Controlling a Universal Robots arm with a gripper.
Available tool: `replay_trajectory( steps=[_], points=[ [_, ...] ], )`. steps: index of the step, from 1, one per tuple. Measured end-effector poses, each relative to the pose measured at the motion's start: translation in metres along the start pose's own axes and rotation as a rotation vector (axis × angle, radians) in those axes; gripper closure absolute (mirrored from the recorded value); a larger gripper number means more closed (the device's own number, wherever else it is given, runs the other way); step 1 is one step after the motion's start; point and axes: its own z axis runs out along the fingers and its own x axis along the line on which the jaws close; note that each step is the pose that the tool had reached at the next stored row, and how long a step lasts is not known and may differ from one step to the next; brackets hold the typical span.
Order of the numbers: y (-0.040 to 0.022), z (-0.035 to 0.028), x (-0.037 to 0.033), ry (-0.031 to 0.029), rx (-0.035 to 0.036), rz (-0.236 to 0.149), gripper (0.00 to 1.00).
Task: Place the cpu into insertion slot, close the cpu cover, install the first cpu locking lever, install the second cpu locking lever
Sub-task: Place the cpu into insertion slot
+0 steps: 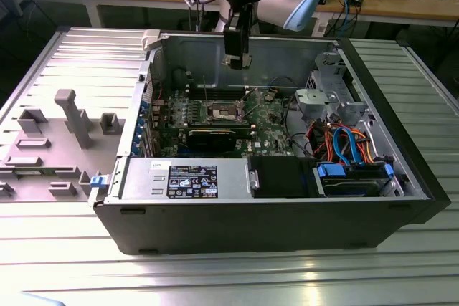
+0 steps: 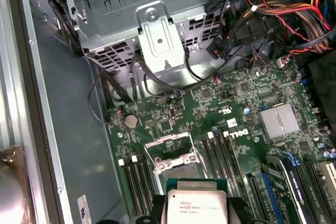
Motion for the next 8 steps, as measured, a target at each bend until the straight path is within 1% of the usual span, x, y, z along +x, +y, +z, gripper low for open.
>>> replay_trajectory(
  steps=[1,4,7,8],
  points=[
    [-0.0001,0.0004,-0.0002,0.0004,0.0001,-0.007,0.46],
    [-0.0002,0.0017,-0.0003,0.0028,0.0008,-0.047,0.46],
    [-0.0003,0.0041,-0.0004,0.0071,0.002,-0.114,0.46],
    [-0.0007,0.0043,-0.0005,0.0077,0.0022,-0.126,0.46]
  ],
)
